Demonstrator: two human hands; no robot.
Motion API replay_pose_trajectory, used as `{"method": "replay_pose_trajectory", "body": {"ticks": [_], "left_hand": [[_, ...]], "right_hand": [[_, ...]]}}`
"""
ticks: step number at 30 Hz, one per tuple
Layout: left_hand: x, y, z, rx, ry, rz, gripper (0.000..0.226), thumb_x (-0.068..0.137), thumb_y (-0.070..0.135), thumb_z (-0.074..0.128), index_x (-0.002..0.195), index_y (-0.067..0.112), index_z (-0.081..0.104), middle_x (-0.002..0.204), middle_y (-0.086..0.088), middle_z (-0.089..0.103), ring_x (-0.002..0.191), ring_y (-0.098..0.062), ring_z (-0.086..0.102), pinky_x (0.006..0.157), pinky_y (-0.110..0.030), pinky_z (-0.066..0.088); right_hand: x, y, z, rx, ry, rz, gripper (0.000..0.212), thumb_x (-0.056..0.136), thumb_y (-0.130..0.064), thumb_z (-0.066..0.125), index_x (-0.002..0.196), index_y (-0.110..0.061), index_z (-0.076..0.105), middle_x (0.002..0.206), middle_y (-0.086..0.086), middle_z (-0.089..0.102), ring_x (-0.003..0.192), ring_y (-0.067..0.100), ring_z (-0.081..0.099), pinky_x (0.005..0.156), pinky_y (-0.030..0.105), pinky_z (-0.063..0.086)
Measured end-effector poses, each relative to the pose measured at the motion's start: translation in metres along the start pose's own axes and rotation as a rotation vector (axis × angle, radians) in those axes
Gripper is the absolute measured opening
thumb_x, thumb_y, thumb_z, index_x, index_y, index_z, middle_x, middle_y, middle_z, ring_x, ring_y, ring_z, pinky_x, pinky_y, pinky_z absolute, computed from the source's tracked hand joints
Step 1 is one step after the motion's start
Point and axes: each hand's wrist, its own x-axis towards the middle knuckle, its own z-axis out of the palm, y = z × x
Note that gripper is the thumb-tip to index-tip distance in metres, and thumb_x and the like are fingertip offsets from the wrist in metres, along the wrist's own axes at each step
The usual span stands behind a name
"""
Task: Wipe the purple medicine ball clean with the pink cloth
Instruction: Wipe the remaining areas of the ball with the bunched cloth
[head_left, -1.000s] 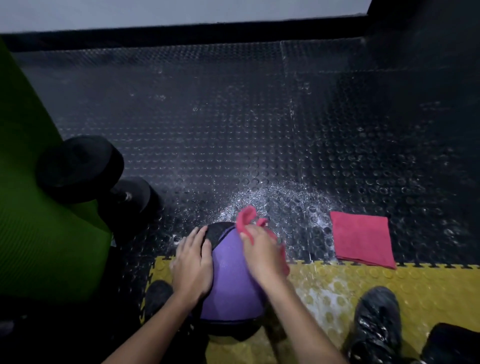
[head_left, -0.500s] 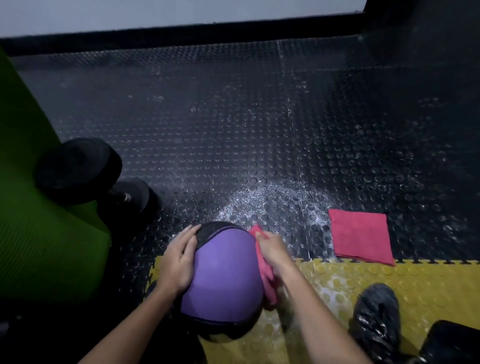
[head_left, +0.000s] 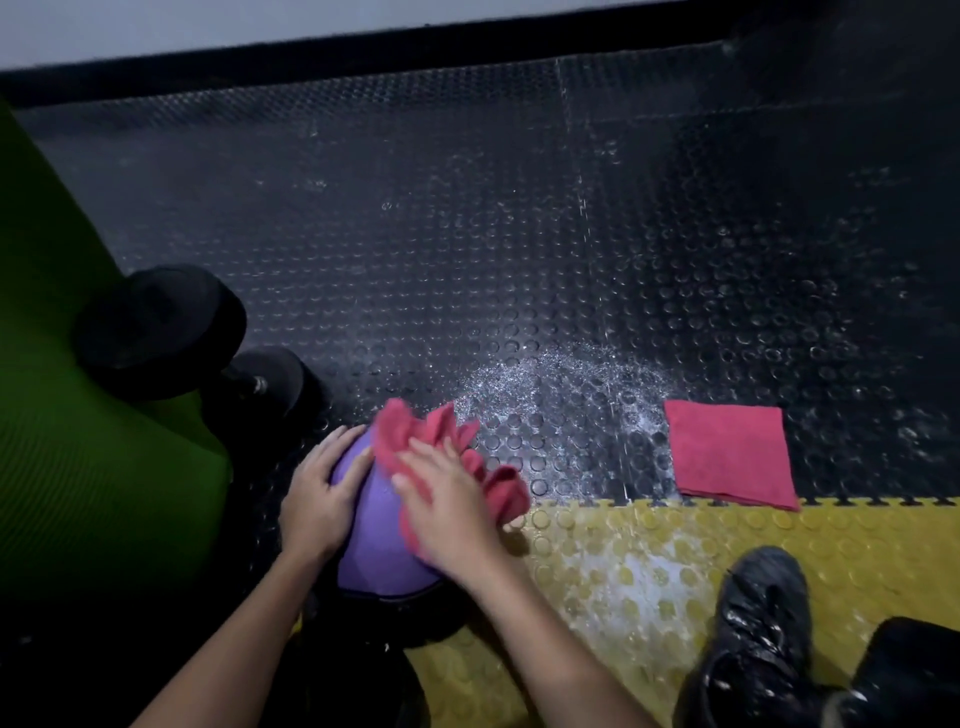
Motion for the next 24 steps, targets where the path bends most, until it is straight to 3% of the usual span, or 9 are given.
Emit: {"method": "replay_pose_trajectory", "body": {"ticks": [2, 4, 8, 12, 14, 16, 20, 22, 24], "left_hand": [[0.004, 0.003, 0.003, -0.011, 0.020, -0.049, 0.048, 0.079, 0.053, 0.057, 0.123, 0.032, 0.061, 0.138, 0.009, 0.052, 0.129, -0.013, 0.044, 0.109, -0.036, 0.031], [0.007, 0.008, 0.005, -0.014, 0.051, -0.096, 0.045, 0.081, 0.053, 0.057, 0.123, 0.035, 0.060, 0.137, 0.011, 0.052, 0.128, -0.014, 0.045, 0.109, -0.037, 0.032], [0.012, 0.032, 0.019, 0.092, 0.067, -0.173, 0.043, 0.085, 0.059, 0.049, 0.125, 0.044, 0.054, 0.140, 0.016, 0.047, 0.130, -0.018, 0.042, 0.108, -0.047, 0.030], [0.023, 0.051, 0.031, 0.201, 0.030, -0.194, 0.045, 0.087, 0.058, 0.044, 0.129, 0.044, 0.050, 0.143, 0.015, 0.043, 0.133, -0.022, 0.037, 0.107, -0.055, 0.026], [0.027, 0.054, 0.032, 0.212, 0.013, -0.206, 0.045, 0.087, 0.058, 0.044, 0.129, 0.044, 0.050, 0.143, 0.012, 0.044, 0.133, -0.023, 0.037, 0.107, -0.055, 0.025], [0.027, 0.055, 0.033, 0.225, 0.017, -0.206, 0.045, 0.088, 0.058, 0.043, 0.130, 0.043, 0.050, 0.144, 0.012, 0.043, 0.134, -0.024, 0.036, 0.107, -0.056, 0.024], [0.022, 0.061, 0.037, 0.246, 0.029, -0.225, 0.048, 0.088, 0.058, 0.040, 0.132, 0.040, 0.049, 0.145, 0.010, 0.042, 0.134, -0.025, 0.035, 0.106, -0.058, 0.023], [0.022, 0.067, 0.041, 0.276, 0.037, -0.233, 0.048, 0.089, 0.057, 0.039, 0.132, 0.040, 0.048, 0.143, 0.008, 0.043, 0.133, -0.026, 0.035, 0.104, -0.058, 0.023], [0.024, 0.070, 0.041, 0.291, 0.041, -0.243, 0.046, 0.089, 0.055, 0.039, 0.132, 0.040, 0.049, 0.143, 0.007, 0.044, 0.133, -0.026, 0.035, 0.104, -0.058, 0.023]], "right_hand": [[-0.001, 0.006, 0.014, -0.100, 0.089, -0.020, 0.042, 0.090, -0.042, 0.038, 0.126, -0.027, 0.053, 0.140, -0.009, 0.043, 0.135, 0.010, 0.024, 0.109, 0.032, 0.018], [0.008, 0.019, 0.005, 0.018, 0.240, 0.112, 0.042, 0.091, -0.042, 0.036, 0.125, -0.025, 0.055, 0.135, -0.006, 0.049, 0.129, 0.012, 0.036, 0.105, 0.027, 0.025], [0.033, 0.029, -0.018, 0.239, 0.277, 0.537, 0.031, 0.095, -0.032, 0.041, 0.119, -0.020, 0.057, 0.118, 0.007, 0.059, 0.113, 0.026, 0.051, 0.089, 0.029, 0.035], [0.007, 0.010, 0.011, 0.002, 0.385, 0.126, 0.056, 0.081, -0.050, 0.037, 0.121, -0.016, 0.056, 0.130, 0.001, 0.052, 0.128, 0.021, 0.037, 0.106, 0.033, 0.026], [-0.011, 0.012, 0.024, -0.037, 0.371, 0.020, 0.055, 0.082, -0.050, 0.034, 0.127, -0.022, 0.052, 0.138, -0.005, 0.044, 0.136, 0.016, 0.023, 0.112, 0.033, 0.018], [-0.007, 0.027, 0.018, 0.078, 0.461, 0.065, 0.051, 0.084, -0.046, 0.039, 0.126, -0.021, 0.052, 0.136, -0.002, 0.047, 0.133, 0.018, 0.033, 0.109, 0.034, 0.026], [0.014, 0.059, -0.003, 0.359, 0.475, 0.612, 0.042, 0.092, -0.038, 0.044, 0.131, -0.022, 0.047, 0.128, 0.010, 0.054, 0.117, 0.029, 0.051, 0.098, 0.034, 0.038], [0.011, 0.054, 0.001, 0.318, 0.516, 0.582, 0.050, 0.088, -0.044, 0.043, 0.129, -0.015, 0.048, 0.128, 0.014, 0.054, 0.117, 0.030, 0.049, 0.099, 0.035, 0.037], [-0.003, 0.033, 0.019, 0.247, 0.570, 0.408, 0.066, 0.080, -0.052, 0.038, 0.127, -0.008, 0.050, 0.130, 0.012, 0.051, 0.123, 0.027, 0.043, 0.104, 0.037, 0.032]]}}
